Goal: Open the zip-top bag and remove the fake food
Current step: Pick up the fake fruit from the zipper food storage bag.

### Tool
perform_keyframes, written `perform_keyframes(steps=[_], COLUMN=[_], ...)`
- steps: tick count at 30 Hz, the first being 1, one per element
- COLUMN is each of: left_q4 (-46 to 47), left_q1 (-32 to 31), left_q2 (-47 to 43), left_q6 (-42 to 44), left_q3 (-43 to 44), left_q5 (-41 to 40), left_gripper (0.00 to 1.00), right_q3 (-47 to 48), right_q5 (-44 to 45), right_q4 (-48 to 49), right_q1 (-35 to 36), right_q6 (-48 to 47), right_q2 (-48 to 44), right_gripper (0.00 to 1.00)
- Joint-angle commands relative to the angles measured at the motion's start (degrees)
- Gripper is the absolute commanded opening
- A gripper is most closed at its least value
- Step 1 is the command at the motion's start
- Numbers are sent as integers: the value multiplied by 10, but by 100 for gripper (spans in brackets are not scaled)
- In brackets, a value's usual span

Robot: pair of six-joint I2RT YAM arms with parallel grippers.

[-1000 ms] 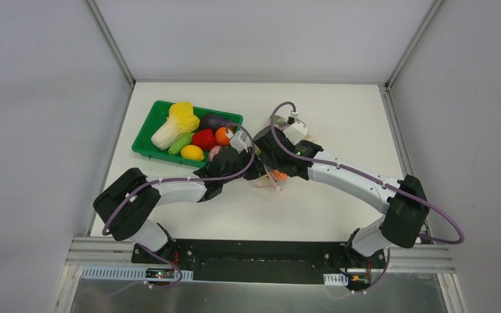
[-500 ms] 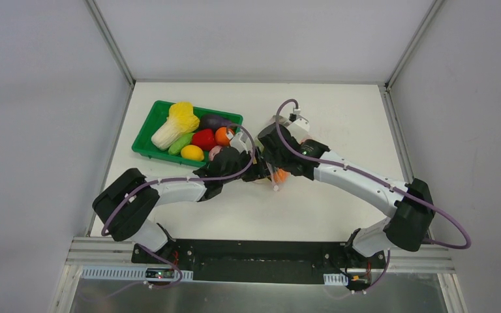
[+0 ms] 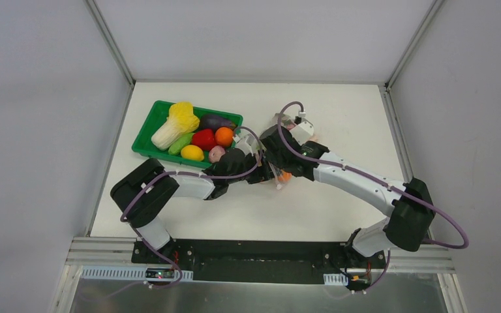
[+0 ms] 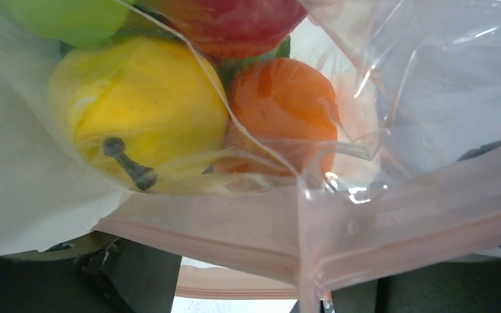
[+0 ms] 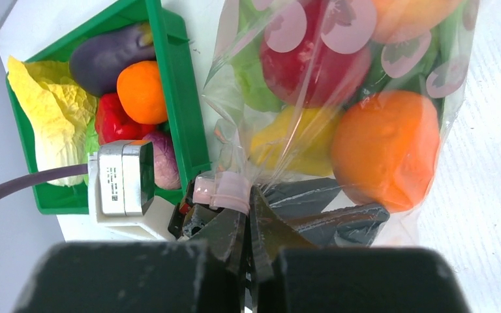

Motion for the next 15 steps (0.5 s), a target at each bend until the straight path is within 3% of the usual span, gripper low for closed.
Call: perform_keyframes(steps=[1, 6, 15], left_q4=[77, 73, 79], left_q1=[-10, 2, 16], left_q2=[11, 2, 4], left_q6=[-5, -22, -31], left_q3=[44, 23, 7], left_q5=[3, -11, 3], left_gripper=[69, 65, 67], right_q3=[-19, -24, 12], right_q5=[-84, -33, -73], right_q4=[64, 33, -33], right_q1=[30, 29, -38], right_q6=[61, 51, -99], right_q2=[-9, -30, -60], right_gripper=[0, 1, 58])
